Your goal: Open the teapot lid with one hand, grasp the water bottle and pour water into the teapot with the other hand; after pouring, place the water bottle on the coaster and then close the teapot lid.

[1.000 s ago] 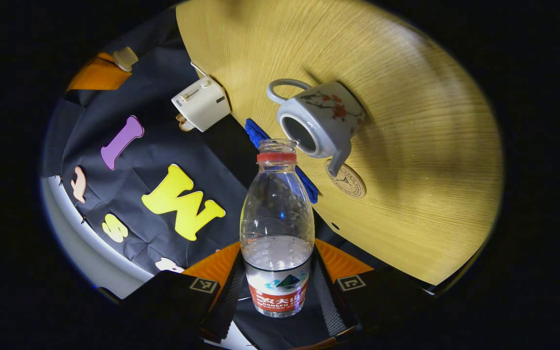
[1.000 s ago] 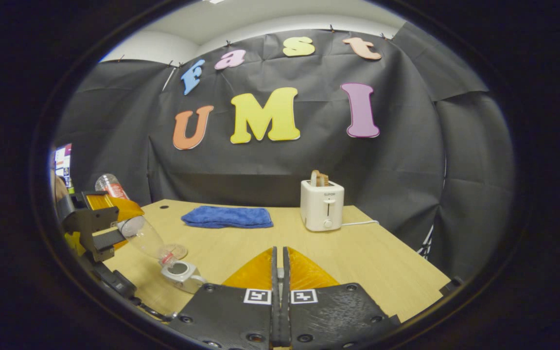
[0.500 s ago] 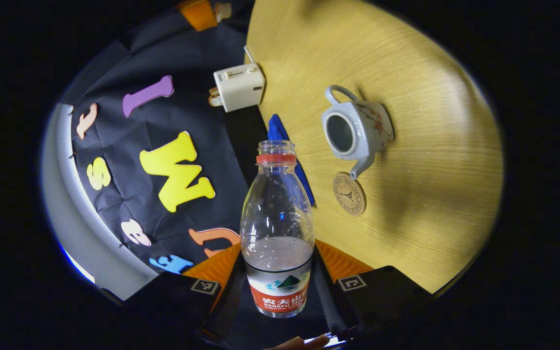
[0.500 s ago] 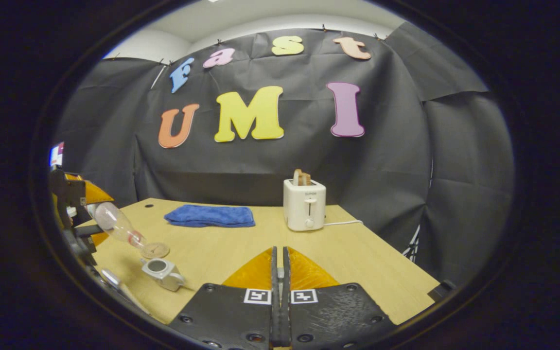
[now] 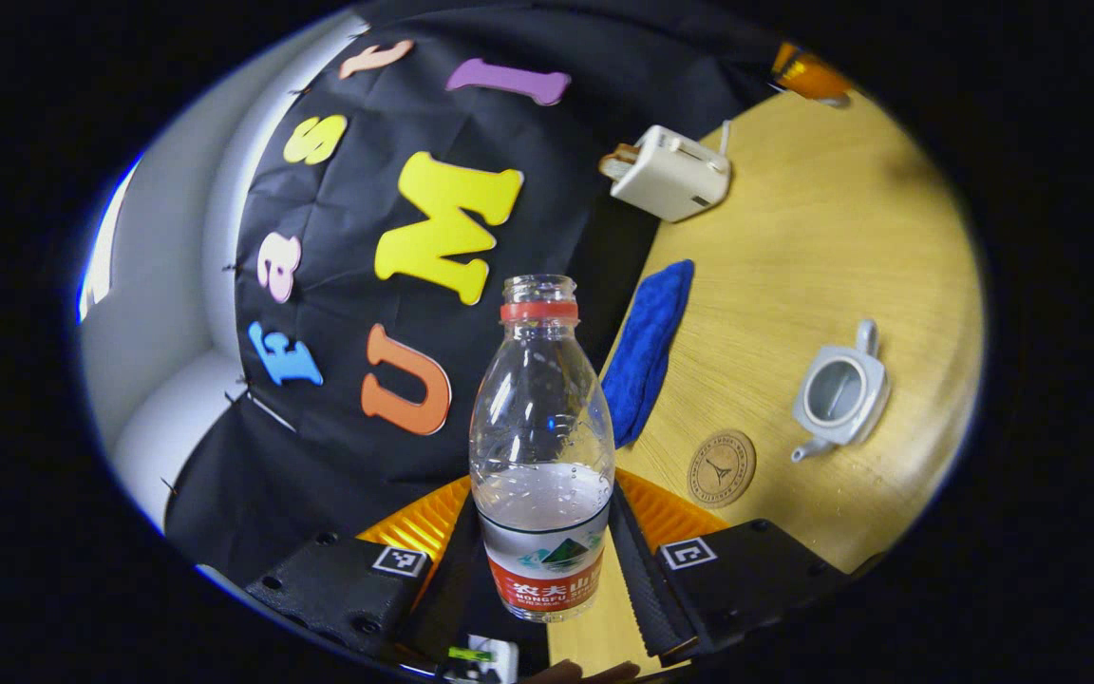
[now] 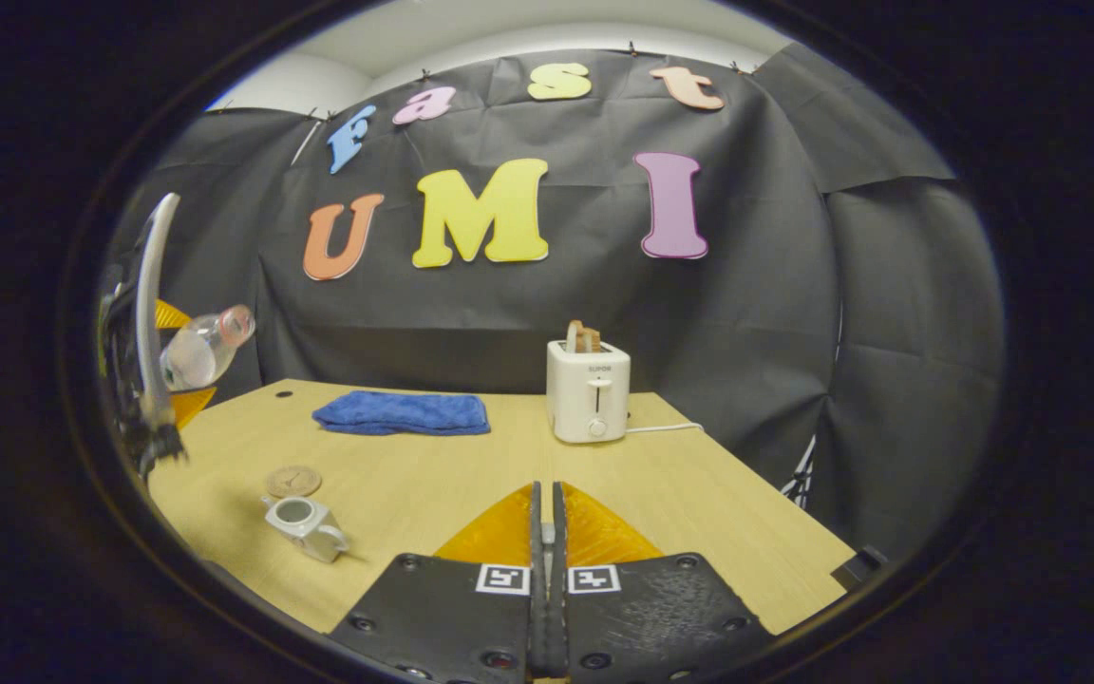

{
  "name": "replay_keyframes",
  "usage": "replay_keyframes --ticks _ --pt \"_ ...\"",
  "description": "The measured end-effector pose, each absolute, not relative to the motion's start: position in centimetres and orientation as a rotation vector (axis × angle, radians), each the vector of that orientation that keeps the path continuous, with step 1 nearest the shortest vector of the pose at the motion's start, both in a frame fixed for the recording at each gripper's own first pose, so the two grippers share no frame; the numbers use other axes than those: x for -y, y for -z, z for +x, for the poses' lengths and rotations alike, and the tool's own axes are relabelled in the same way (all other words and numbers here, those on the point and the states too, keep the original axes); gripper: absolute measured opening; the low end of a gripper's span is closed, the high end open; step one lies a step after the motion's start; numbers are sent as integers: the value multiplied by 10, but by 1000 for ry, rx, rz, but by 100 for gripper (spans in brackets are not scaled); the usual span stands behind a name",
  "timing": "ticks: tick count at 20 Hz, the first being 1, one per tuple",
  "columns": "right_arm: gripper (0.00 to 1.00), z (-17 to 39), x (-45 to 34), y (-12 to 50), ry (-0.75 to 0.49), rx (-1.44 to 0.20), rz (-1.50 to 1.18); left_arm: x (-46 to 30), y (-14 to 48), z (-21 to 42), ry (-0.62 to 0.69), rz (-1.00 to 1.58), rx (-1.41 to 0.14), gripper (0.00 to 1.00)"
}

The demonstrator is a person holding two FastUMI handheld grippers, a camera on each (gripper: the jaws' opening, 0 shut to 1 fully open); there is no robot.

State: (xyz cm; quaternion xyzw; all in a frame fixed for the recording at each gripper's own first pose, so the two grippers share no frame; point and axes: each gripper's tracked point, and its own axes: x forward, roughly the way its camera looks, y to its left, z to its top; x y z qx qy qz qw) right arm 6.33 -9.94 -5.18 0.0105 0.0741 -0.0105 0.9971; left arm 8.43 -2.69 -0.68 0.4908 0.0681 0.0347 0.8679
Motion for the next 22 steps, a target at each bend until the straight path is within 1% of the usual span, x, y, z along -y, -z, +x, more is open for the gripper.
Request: replay_keyframes --ticks 5,8,11,15,17,22 --pt "0 64 99 48 25 -139 20 43 10 113 -25 625 -81 74" --pt "0 69 98 45 29 -126 15 46 28 133 -6 443 -82 74" --pt "0 70 90 57 17 -147 13 45 40 154 14 293 -74 75" --pt "0 74 88 62 28 -158 -4 43 56 173 41 84 -101 75" --pt "0 75 86 65 28 -161 -2 46 55 178 69 26 -90 76" --pt "0 77 77 73 19 -178 -23 48 64 191 95 26 -77 76"
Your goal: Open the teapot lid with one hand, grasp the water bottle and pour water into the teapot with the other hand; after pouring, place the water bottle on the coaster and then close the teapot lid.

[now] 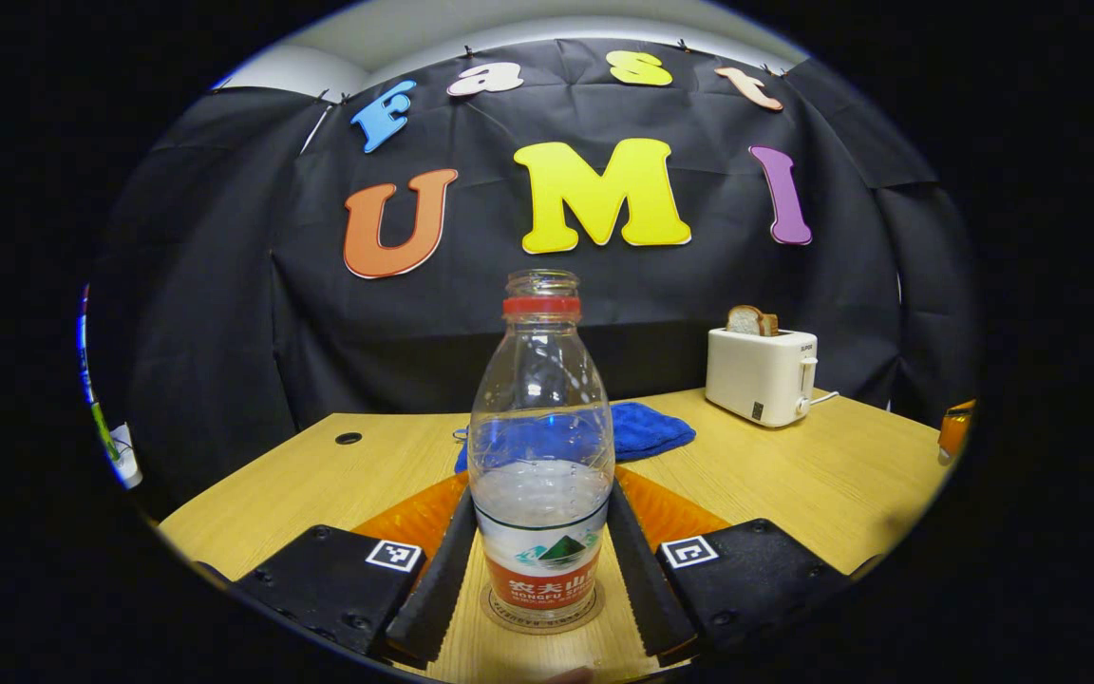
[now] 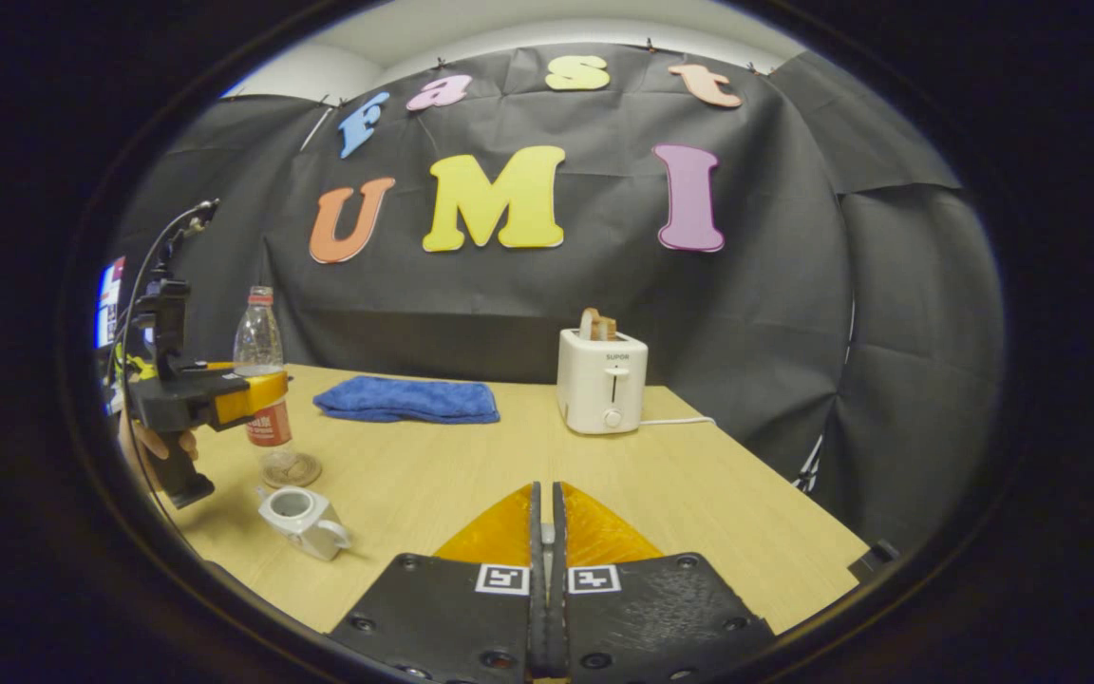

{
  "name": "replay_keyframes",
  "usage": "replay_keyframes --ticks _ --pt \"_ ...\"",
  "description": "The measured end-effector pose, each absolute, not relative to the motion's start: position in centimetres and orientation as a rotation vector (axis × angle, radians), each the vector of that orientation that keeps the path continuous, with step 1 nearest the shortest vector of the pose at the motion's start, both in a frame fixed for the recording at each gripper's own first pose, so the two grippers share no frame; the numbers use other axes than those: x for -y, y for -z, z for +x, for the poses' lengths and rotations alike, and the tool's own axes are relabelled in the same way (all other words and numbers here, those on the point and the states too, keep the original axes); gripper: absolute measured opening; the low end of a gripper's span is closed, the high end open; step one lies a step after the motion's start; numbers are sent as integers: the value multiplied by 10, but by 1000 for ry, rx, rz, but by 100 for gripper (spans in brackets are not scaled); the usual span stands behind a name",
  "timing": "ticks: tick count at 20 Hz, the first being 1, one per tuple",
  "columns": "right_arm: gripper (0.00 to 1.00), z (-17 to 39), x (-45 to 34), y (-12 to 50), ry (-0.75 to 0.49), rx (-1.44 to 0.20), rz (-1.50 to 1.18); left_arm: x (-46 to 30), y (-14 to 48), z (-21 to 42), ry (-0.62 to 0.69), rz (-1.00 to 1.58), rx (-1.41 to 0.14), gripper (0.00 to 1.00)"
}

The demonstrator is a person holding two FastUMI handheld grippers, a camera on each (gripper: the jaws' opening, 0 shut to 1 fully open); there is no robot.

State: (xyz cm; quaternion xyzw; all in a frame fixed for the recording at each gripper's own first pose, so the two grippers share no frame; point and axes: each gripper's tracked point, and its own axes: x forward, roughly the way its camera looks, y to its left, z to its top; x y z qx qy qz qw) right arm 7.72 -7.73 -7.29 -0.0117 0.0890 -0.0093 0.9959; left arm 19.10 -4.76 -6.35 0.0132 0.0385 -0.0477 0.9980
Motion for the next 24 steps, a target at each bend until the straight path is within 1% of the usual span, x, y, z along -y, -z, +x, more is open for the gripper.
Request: replay_keyframes --ticks 6,8,15,24 --pt "0 74 74 72 14 -175 -43 49 78 198 105 7 -103 78" --pt "0 74 73 72 13 -175 -46 43 83 203 83 7 -114 78" --pt "0 76 69 75 7 -184 -51 40 83 200 84 -24 -116 80" --pt "0 77 72 82 25 -194 -70 41 91 191 88 9 -105 87"
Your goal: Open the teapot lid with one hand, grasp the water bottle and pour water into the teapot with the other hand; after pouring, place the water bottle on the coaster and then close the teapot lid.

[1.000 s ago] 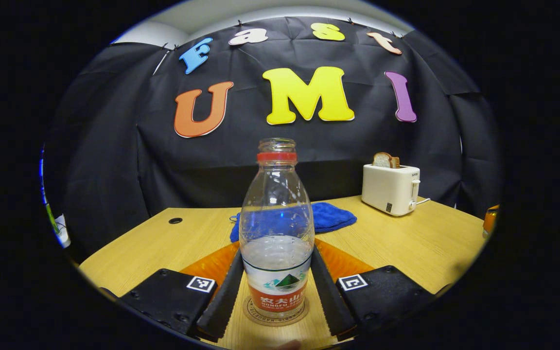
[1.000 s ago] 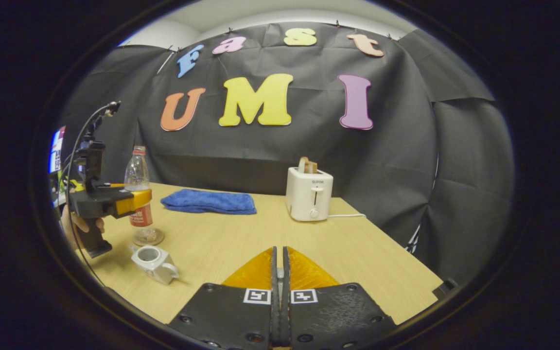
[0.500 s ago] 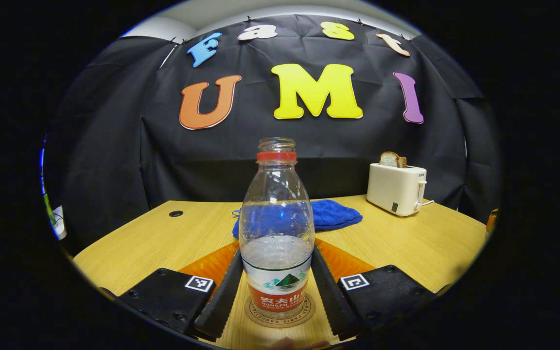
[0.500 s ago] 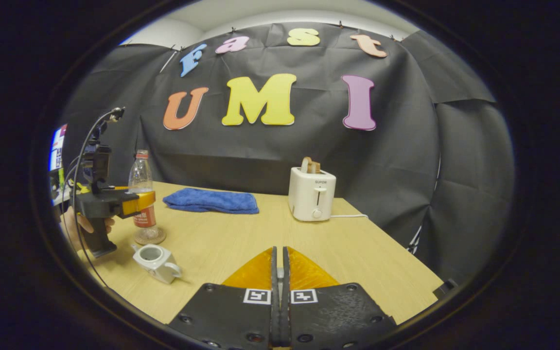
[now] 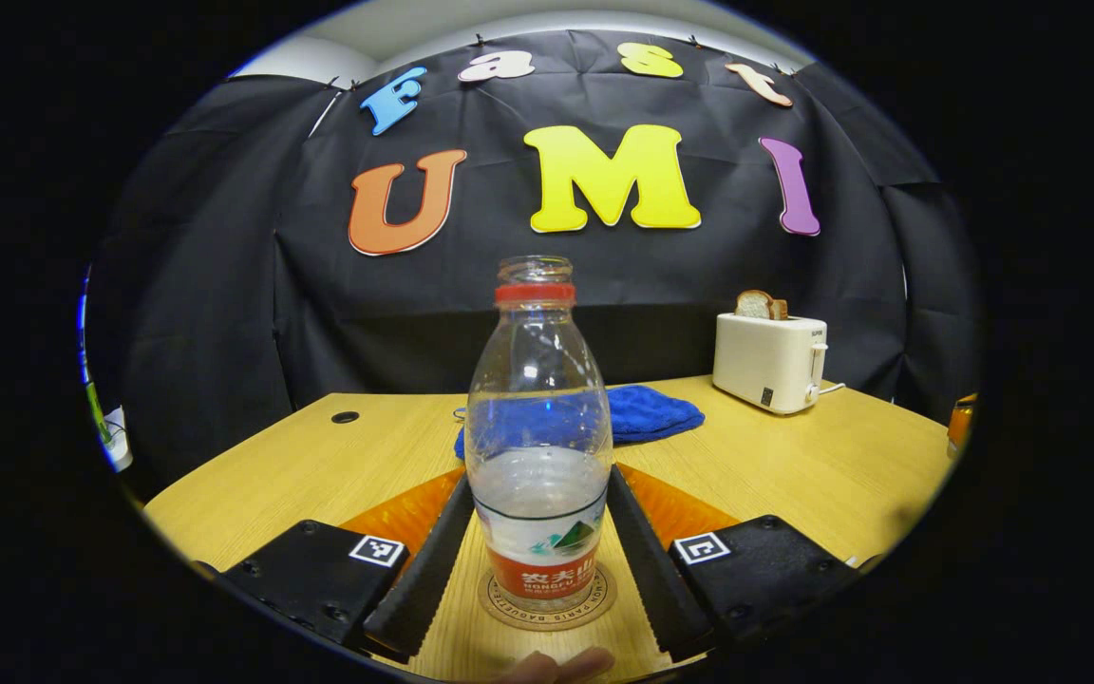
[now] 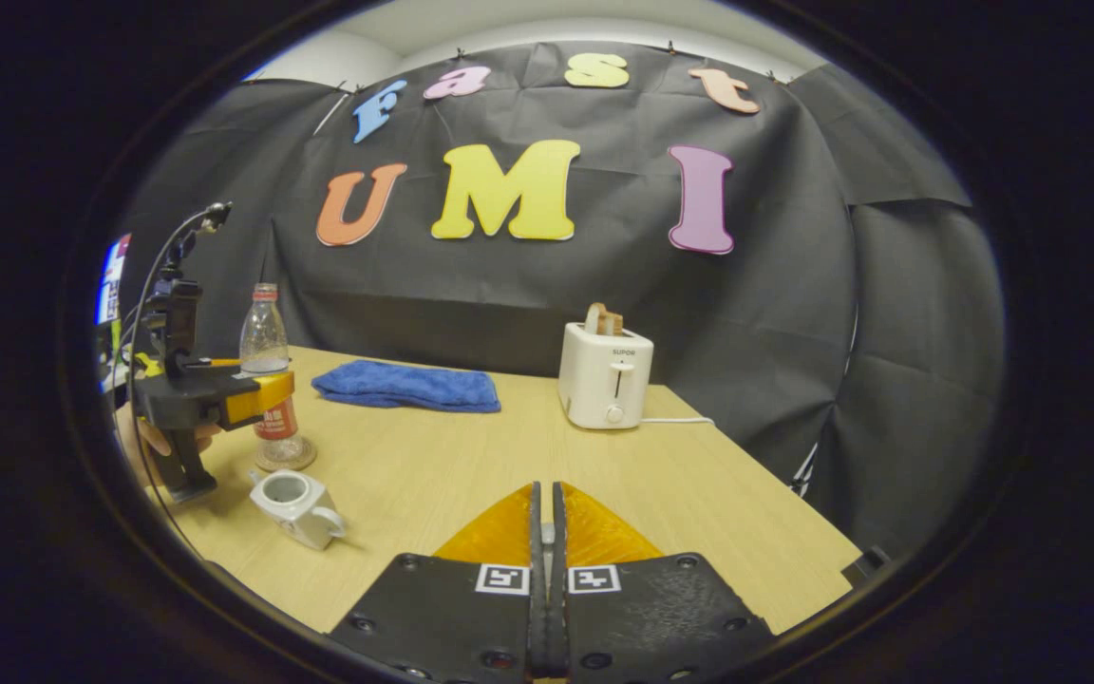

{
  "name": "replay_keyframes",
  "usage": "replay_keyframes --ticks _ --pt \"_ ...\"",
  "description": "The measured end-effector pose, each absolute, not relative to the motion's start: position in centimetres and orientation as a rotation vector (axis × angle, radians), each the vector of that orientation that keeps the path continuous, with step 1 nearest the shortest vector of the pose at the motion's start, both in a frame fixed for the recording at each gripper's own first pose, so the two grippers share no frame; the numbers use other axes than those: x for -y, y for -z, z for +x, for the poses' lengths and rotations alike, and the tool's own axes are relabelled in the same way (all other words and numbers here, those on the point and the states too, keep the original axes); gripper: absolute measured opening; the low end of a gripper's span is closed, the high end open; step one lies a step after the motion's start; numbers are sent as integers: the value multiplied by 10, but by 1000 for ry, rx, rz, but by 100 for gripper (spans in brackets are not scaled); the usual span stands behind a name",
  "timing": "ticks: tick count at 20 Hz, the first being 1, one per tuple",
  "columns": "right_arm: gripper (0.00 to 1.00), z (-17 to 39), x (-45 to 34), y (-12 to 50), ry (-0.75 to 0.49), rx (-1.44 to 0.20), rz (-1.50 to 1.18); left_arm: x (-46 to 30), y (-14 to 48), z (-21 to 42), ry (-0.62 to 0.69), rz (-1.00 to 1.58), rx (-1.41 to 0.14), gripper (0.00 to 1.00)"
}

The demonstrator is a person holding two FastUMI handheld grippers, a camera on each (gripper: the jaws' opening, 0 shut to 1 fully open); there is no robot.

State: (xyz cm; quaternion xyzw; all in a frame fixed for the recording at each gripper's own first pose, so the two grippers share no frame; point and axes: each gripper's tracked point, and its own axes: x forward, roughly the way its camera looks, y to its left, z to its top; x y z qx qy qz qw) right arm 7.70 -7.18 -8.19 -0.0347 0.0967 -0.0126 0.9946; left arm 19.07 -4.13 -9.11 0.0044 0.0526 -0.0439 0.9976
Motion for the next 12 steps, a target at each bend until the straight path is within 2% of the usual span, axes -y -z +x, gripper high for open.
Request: replay_keyframes --ticks 12 --pt "0 66 57 71 4 -161 -46 41 94 163 97 54 -107 88"
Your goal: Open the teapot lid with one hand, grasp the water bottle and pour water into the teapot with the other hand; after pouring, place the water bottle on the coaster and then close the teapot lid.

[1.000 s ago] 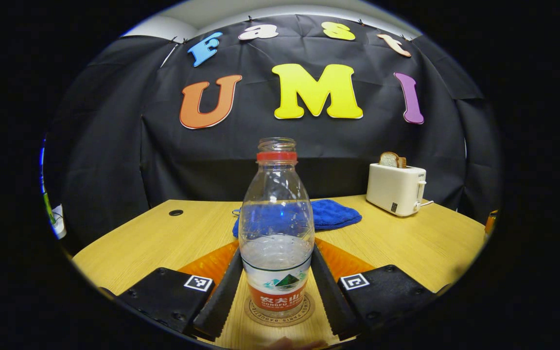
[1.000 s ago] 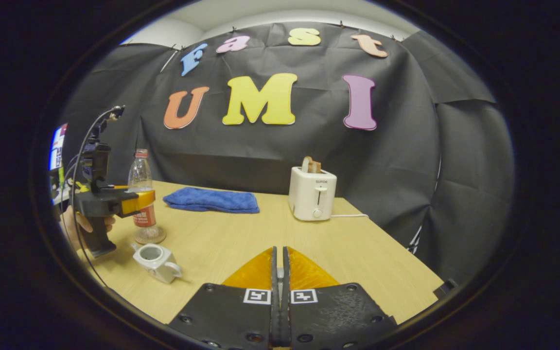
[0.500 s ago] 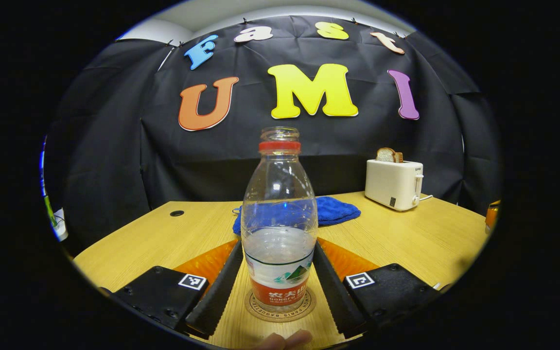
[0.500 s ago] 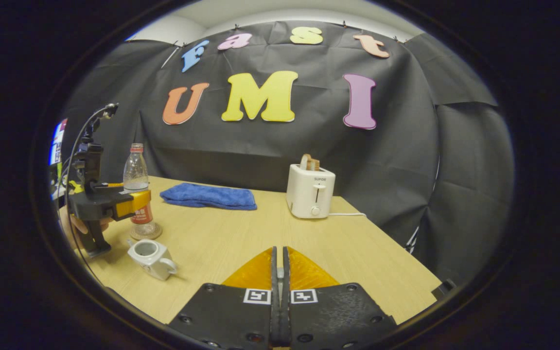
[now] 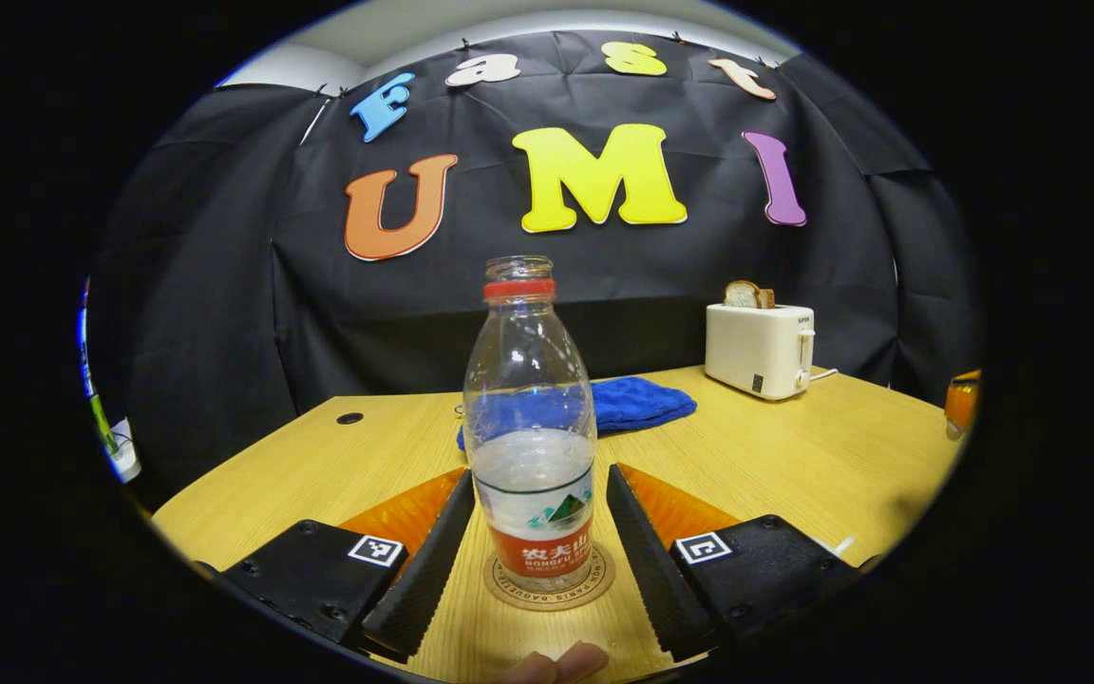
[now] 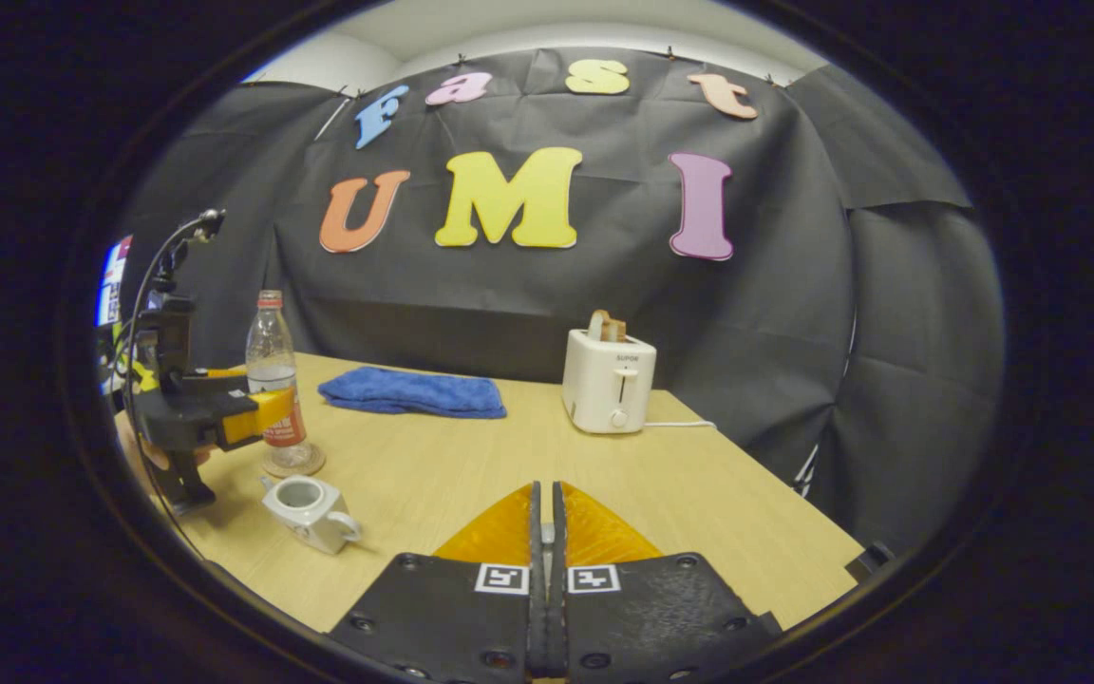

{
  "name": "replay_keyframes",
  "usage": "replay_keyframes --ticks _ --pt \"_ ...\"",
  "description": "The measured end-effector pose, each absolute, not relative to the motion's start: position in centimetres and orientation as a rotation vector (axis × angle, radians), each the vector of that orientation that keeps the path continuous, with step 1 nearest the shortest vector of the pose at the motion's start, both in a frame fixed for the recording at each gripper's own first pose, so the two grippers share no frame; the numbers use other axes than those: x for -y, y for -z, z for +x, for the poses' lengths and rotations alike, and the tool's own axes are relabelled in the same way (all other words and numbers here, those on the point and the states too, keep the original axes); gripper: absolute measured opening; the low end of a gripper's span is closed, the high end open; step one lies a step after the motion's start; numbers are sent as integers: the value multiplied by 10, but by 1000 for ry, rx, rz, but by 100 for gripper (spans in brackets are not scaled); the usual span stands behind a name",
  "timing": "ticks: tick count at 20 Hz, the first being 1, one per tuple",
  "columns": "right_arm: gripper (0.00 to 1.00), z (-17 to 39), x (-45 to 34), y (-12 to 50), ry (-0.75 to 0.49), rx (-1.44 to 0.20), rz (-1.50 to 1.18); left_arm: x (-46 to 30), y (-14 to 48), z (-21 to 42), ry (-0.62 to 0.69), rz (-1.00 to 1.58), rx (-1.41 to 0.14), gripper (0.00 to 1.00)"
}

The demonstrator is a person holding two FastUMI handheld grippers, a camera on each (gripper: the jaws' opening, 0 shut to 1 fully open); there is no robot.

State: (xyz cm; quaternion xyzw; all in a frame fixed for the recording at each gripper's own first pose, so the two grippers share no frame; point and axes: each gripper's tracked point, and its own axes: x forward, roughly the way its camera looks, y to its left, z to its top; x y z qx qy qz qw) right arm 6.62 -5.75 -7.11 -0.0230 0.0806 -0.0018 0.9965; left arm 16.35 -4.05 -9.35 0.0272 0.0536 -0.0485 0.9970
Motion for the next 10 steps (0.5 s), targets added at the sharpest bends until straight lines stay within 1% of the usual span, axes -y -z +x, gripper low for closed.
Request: replay_keyframes --ticks 4,7,10 --pt "0 60 44 64 -29 -150 -59 41 111 138 112 54 -127 88" --pt "0 59 18 64 -105 -153 -39 36 112 111 107 33 -127 88" --pt "0 60 -11 65 -185 -163 -10 23 99 87 81 -1 -81 88"
